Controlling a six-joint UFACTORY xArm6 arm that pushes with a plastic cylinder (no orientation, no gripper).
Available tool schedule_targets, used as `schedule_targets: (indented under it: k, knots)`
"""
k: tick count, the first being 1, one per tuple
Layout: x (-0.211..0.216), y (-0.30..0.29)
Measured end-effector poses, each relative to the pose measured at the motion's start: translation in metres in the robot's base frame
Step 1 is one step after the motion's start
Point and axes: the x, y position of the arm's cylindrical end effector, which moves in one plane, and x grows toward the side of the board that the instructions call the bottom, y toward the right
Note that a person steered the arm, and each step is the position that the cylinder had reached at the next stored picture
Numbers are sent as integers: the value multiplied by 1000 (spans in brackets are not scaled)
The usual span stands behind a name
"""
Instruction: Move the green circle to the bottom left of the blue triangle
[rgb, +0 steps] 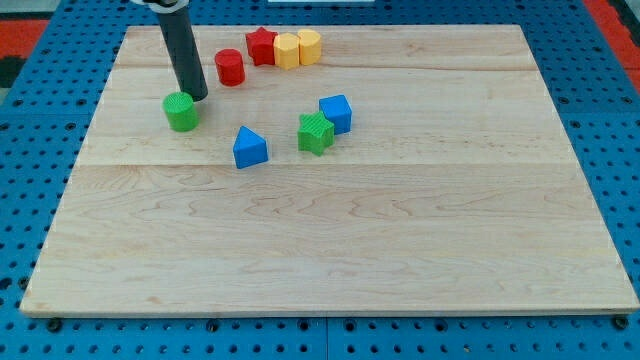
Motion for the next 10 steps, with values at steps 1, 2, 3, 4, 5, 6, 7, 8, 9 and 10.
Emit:
schedule_targets:
  k: [1,2,3,4,5,6,7,8,9,10]
  knots:
    - [24,-11]
    - [60,-1]
    - [48,-44]
    - [48,-76]
    - [75,-85]
    - [82,-48]
    - [100,43]
    - [100,69]
    - [84,34]
    - [29,48]
